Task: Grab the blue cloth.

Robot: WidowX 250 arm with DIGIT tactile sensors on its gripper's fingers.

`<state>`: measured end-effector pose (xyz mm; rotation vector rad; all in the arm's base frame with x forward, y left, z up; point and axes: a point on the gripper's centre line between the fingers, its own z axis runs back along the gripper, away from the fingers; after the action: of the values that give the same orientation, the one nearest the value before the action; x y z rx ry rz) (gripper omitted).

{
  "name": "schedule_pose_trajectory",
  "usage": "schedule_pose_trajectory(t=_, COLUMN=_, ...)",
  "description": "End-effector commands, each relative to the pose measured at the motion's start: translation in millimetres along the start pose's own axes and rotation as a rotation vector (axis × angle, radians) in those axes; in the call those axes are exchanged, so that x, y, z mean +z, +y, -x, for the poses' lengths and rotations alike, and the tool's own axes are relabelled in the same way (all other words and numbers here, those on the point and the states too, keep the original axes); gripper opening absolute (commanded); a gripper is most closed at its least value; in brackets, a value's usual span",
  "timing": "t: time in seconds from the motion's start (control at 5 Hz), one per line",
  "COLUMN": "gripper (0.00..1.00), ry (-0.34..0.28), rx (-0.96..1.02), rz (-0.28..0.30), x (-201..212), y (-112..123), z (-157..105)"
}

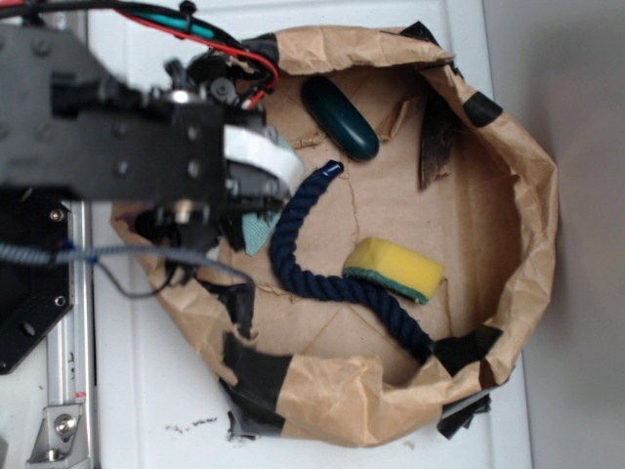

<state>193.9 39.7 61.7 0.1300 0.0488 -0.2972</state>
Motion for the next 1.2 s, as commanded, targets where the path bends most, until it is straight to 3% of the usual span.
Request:
schedule_pose_trajectory(t=0.0, gripper=1.0, ry=0.039, rx=0.033, rz=0.012, x=-27, y=29, z=-31)
schedule_pose_trajectory(t=0.6, gripper=1.0, ry=0.088, rx=0.047, rz=0.008, x=-58, y=35, z=-50)
schedule_pose_trajectory(t=0.8, gripper=0.0, ry=0.079, rx=0.083, rz=0.01, x=-61, y=39, z=-51)
schedule_pose_trajectory(t=1.0, gripper=0.0, ry=0.062, rx=0.078, rz=0.002, x=-56, y=38, z=-49)
